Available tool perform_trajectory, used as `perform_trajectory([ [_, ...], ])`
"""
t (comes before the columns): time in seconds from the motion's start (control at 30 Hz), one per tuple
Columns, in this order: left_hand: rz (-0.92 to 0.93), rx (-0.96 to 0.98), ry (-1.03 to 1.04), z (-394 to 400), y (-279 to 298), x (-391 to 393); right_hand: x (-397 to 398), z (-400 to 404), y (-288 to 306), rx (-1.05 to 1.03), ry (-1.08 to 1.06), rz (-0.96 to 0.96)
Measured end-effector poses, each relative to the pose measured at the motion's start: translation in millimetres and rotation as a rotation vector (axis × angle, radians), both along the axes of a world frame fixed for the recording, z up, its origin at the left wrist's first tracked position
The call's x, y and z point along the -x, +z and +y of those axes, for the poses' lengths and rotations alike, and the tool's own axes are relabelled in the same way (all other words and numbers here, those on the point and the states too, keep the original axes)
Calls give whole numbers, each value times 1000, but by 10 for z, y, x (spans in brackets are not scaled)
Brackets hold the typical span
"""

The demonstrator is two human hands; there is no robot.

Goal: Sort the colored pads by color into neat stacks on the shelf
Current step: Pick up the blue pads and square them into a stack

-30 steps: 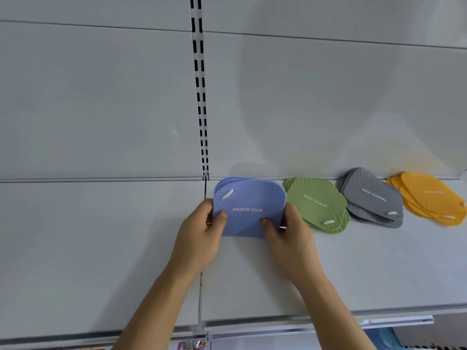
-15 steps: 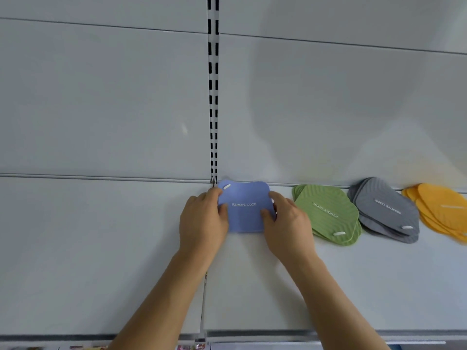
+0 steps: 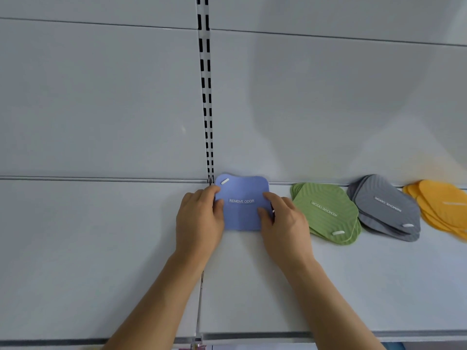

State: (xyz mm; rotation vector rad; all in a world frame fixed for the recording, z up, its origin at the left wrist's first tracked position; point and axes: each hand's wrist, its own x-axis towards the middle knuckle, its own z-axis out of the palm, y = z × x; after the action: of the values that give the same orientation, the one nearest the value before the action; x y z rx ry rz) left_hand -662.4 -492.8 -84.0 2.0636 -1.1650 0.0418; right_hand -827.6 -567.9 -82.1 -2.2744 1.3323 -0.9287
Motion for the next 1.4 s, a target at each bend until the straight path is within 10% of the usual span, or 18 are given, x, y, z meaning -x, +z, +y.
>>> perform_trajectory([
  [0.53,-226,-240,-316,282,68,-264,193,122,96,44,94,466],
  [1.4,-217,-193,-313,291,27,-196,350,185,47,212,50,296],
])
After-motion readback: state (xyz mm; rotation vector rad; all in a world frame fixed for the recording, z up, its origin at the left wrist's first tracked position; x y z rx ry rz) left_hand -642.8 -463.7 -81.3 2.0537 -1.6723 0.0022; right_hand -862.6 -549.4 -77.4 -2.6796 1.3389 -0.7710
